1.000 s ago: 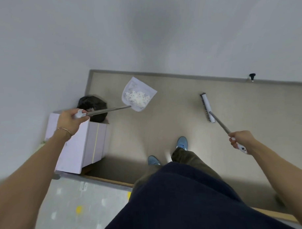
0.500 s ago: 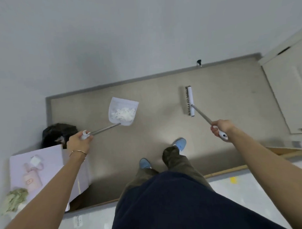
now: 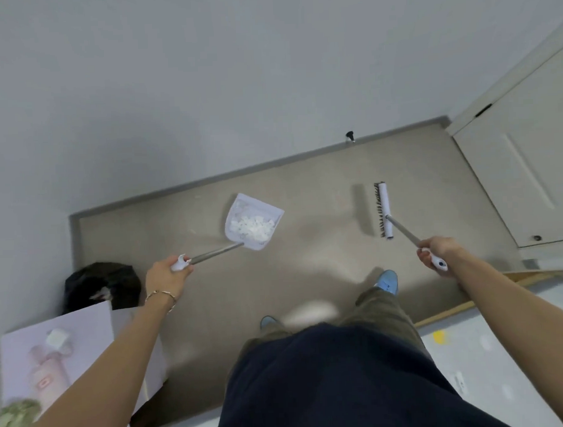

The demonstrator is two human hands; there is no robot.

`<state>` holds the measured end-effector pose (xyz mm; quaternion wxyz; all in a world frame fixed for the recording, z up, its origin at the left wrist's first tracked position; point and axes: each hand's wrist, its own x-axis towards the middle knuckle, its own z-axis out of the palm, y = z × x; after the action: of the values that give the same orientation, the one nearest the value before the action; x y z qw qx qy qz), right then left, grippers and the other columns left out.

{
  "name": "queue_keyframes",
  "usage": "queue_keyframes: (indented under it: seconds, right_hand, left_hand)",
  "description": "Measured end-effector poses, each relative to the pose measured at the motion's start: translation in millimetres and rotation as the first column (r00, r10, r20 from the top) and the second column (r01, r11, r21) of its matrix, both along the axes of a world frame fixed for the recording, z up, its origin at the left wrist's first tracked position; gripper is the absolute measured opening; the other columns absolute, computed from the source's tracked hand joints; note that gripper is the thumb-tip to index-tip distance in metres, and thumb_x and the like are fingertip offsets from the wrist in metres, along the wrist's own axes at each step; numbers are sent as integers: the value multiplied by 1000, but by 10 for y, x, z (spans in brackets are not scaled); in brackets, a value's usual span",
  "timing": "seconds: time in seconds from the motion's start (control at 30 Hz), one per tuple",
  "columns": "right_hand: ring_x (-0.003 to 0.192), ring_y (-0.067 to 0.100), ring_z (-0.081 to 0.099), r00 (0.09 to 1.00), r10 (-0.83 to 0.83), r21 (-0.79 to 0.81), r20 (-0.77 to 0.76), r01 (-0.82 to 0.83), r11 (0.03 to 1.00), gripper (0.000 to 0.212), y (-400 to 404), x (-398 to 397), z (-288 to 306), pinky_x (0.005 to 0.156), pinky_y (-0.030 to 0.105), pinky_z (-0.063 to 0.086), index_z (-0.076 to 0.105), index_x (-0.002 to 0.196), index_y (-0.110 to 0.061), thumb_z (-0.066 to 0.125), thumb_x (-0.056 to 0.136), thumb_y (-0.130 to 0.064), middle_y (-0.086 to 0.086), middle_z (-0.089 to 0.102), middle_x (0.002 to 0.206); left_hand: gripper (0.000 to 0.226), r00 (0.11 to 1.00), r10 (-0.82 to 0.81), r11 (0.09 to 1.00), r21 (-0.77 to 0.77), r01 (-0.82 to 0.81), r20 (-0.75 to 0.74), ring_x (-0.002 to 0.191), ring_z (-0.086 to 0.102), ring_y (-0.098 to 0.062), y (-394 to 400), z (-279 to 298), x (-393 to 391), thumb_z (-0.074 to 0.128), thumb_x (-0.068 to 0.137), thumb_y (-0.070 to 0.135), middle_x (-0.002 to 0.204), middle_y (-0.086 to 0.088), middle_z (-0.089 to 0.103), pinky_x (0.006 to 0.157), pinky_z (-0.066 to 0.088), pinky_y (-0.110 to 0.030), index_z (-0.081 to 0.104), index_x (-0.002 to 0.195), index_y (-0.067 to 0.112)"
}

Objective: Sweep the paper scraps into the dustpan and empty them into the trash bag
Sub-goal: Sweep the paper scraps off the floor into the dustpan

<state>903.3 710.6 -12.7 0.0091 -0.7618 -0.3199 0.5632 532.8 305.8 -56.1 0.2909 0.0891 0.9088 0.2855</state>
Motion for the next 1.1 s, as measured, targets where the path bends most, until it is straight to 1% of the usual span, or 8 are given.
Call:
queue_keyframes:
  seconds: [0.13,0.23,0.4,0.57,0.73,0.9,1.03,1.1]
  right_hand:
    - [18,5,34,1000,-12,-40,1,12,999,25,157,-64,-43,23,9,28,42,78,-4,35,101,-10,3,42,32]
    - [16,6,33,1000,11,-46,15,-10,999,27,324,-185,-90,23,8,27,41,76,-5,35,101,-10,2,40,29]
    - [17,6,34,996,83,-56,26,-82,995,26,687,-388,-228,24,9,29,43,75,-3,36,99,-6,4,41,28]
    - [18,8,35,983,186,-114,-7,-185,976,23,1237,-728,-495,24,10,29,45,76,-3,36,97,-4,5,43,31]
    - [18,10,36,925,379,-134,4,-375,917,22,1633,-1359,-764,26,10,30,46,74,0,37,95,1,9,44,32]
    - [23,10,45,826,564,-139,-9,-559,817,19,1758,-2177,-1005,28,12,35,47,77,4,37,93,6,16,47,68]
    - [47,21,47,659,752,-80,-5,-750,657,18,1605,-2887,-1190,33,17,41,48,73,-4,46,89,5,11,46,66]
    - [46,22,44,601,799,-48,5,-798,600,9,1499,-3158,-1381,43,25,41,52,75,1,49,81,6,12,46,59]
  left_hand:
    - [31,997,-69,997,-49,67,-32,82,65,-36,-196,20,99,67,75,37,84,-18,73,75,49,-39,75,92,13]
    - [17,999,-47,997,-66,46,-17,71,60,-30,-366,-1,271,71,82,23,77,-19,69,68,45,-36,74,90,9]
    - [16,973,196,976,-117,-183,120,86,62,-27,-560,-92,734,70,83,17,88,-9,70,76,45,-36,72,98,15]
    - [9,938,334,934,-167,-315,97,73,62,-24,-63,55,1137,70,83,14,75,-8,70,71,49,-36,70,89,21]
    - [6,875,481,860,-220,-461,49,76,63,-29,482,126,1382,67,85,20,76,-10,71,77,53,-42,70,90,21]
    - [3,789,614,775,-215,-595,29,76,60,-25,889,237,1498,67,85,22,75,-7,67,73,50,-38,68,86,25]
    - [8,695,718,690,-164,-705,38,84,60,-23,1049,249,1571,67,86,18,84,-5,68,78,48,-36,68,91,24]
    - [8,639,767,639,-158,-752,58,88,59,-24,1101,241,1551,64,88,17,89,-5,67,83,47,-36,68,94,21]
